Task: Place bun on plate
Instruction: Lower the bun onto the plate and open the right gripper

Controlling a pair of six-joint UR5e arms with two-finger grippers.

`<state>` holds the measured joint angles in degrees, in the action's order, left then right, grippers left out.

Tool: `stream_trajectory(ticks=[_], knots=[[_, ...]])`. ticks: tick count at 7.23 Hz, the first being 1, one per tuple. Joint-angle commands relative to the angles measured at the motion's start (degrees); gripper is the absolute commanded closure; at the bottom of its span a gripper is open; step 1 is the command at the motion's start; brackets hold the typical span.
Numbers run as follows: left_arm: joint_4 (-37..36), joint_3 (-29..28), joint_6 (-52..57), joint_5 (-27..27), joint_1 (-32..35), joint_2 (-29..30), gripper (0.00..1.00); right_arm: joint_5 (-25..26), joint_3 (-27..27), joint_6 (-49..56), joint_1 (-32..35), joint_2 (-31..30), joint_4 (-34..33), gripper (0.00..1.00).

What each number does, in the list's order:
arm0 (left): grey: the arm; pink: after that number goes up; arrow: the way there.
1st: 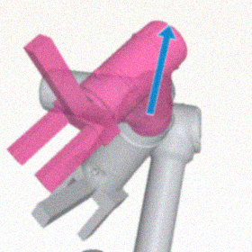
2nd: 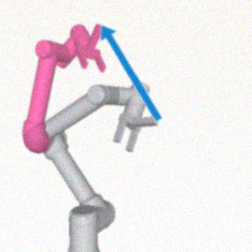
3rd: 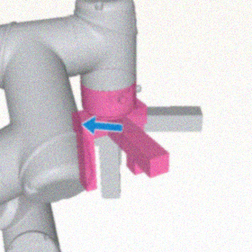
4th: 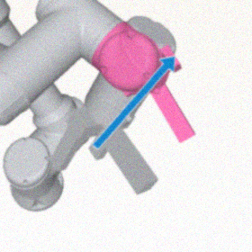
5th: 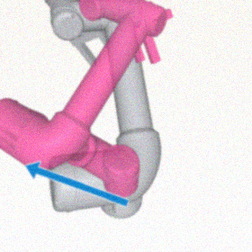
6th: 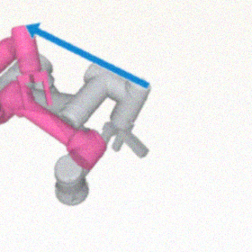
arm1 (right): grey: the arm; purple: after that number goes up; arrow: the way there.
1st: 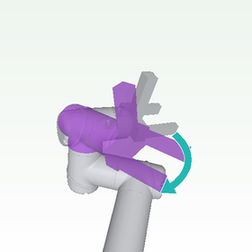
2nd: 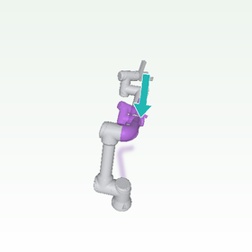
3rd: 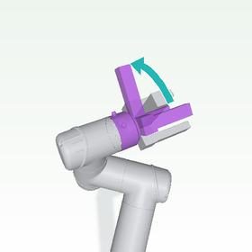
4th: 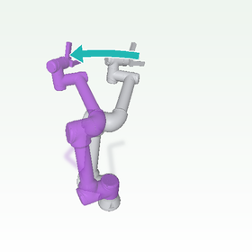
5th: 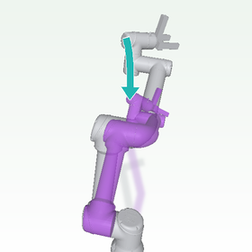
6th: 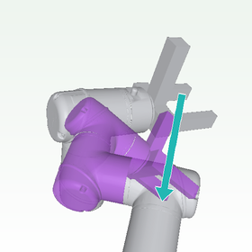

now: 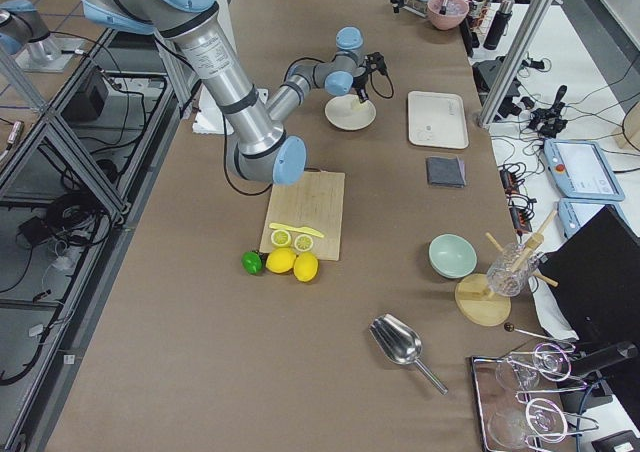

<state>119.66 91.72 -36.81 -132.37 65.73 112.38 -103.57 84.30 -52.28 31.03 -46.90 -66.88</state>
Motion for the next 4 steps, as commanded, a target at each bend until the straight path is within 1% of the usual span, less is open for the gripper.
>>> stream_trajectory(ticks=[1, 2, 4], knots=[[0.05, -0.05, 0.07, 0.53, 0.19, -0.41, 0.03, 1.27, -1.50, -0.10, -1.49, 0.66, 2.19, 0.80], [-0.04, -0.14, 0.07, 2.02, 0.19, -0.59, 0.03, 1.27, -1.42, -0.45, -1.84, 0.67, 2.45, 0.01], [-0.04, -0.23, 0.07, 2.12, 0.19, -0.50, 0.03, 1.27, -0.89, -0.54, -2.02, 0.93, 2.46, 0.00]])
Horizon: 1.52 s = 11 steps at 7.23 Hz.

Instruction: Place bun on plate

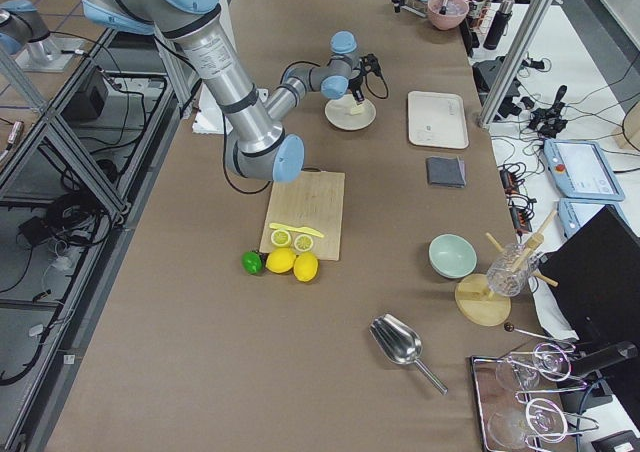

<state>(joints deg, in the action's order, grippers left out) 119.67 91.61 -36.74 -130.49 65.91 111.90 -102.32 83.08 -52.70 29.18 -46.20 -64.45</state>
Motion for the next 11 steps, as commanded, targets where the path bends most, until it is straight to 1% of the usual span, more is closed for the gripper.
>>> stream_trajectory(ticks=[1, 2, 3, 4, 5, 6, 8, 9, 11], knots=[[-0.05, -0.29, 0.00, 0.23, 0.01, 0.07, 0.03, 0.02, 0.59, -0.20, -0.17, 0.23, 0.12, 0.00], [-0.05, -0.38, 0.09, 0.23, 0.27, 0.07, 0.03, -0.15, 1.81, -0.21, -0.09, 0.14, 0.12, 0.00], [-0.05, -0.38, 0.44, 0.23, 0.44, 0.07, 0.03, -1.81, 3.91, -0.12, 2.18, -0.73, -0.32, 0.00], [-0.05, -0.38, 0.35, 0.06, 2.10, 0.51, 0.02, -6.26, 4.46, -0.03, 5.33, -1.26, -0.41, 0.00], [-0.05, -0.38, 0.00, 0.06, 3.77, 0.60, 0.02, -11.70, 4.46, 0.67, 9.80, -1.61, -0.67, 0.00], [-0.14, -0.29, 0.52, -0.81, 6.48, 0.51, 0.02, -15.85, 4.37, 1.80, 14.72, -2.57, -0.85, 0.00], [-0.75, -1.16, 0.79, -0.56, 9.22, 0.25, 0.02, -23.24, 4.55, 10.65, 23.78, -7.74, -3.38, 0.00], [-0.84, -3.69, 4.18, -0.99, 12.28, 0.60, 0.02, -24.05, 4.38, 13.82, 26.26, -8.55, -4.44, 0.00], [-0.93, -8.96, 5.62, -1.09, 15.28, 0.69, 0.02, -29.04, 5.42, 18.76, 31.61, -9.17, -8.92, 0.00]])
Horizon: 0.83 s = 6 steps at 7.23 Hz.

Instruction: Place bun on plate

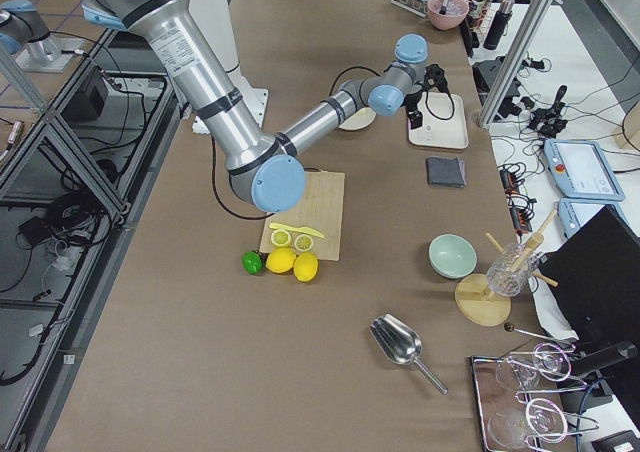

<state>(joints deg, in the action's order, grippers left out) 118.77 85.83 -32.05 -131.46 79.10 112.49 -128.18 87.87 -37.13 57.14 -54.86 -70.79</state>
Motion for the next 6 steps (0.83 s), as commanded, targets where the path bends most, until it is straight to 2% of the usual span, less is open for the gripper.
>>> stream_trajectory(ticks=[1, 3, 4, 6], knots=[[-0.46, -3.74, 3.02, -0.98, 4.63, 0.01, 0.02, -3.65, 0.99, 7.38, 6.82, -1.99, -3.81, 0.00], [-2.83, -7.16, 7.50, -2.92, 7.90, 0.36, 0.02, -6.88, 1.26, 14.86, 13.92, -6.12, -5.74, 0.00], [-6.32, -7.34, 7.53, -3.71, 9.13, 2.01, 0.02, -8.64, 1.60, 19.07, 18.14, -6.31, -10.72, 0.00], [-11.61, -7.61, 13.64, -6.70, 12.99, 2.30, 0.02, -8.31, 0.82, 32.77, 23.96, -10.42, -14.98, 0.00]])
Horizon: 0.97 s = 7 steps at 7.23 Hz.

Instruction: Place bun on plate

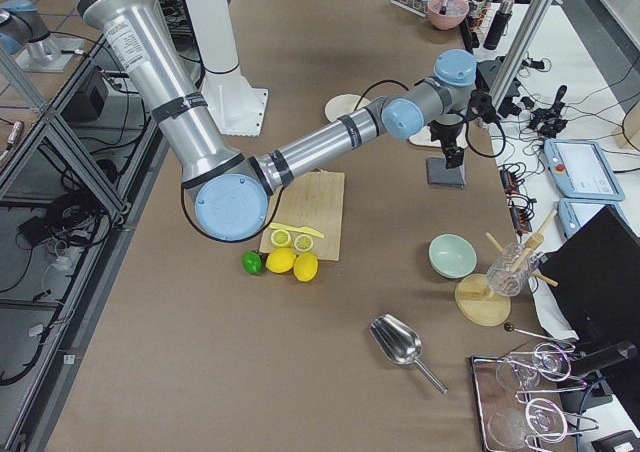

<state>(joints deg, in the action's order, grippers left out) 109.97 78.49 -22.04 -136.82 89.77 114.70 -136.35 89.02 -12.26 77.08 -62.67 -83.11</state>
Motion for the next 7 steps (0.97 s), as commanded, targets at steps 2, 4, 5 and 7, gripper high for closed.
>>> stream_trajectory(ticks=[2, 4, 5, 7], knots=[[-6.85, -0.45, 4.11, -1.26, 5.23, -0.61, 0.02, 0.46, -0.34, 11.46, 6.50, -7.62, -2.41, 0.00], [-10.98, -1.41, 4.11, -0.73, 5.15, -0.62, 0.02, 2.83, -0.25, 11.47, 7.03, -10.10, -2.06, 0.00], [-11.09, -1.67, 4.11, -0.56, 4.98, -0.61, 0.02, 3.54, -0.43, 11.47, 7.12, -10.89, -2.14, 0.00], [-11.09, -1.68, 4.11, 0.23, 4.89, -1.57, 0.02, 3.98, -1.13, 10.78, 7.03, -10.90, -2.32, 0.00]])
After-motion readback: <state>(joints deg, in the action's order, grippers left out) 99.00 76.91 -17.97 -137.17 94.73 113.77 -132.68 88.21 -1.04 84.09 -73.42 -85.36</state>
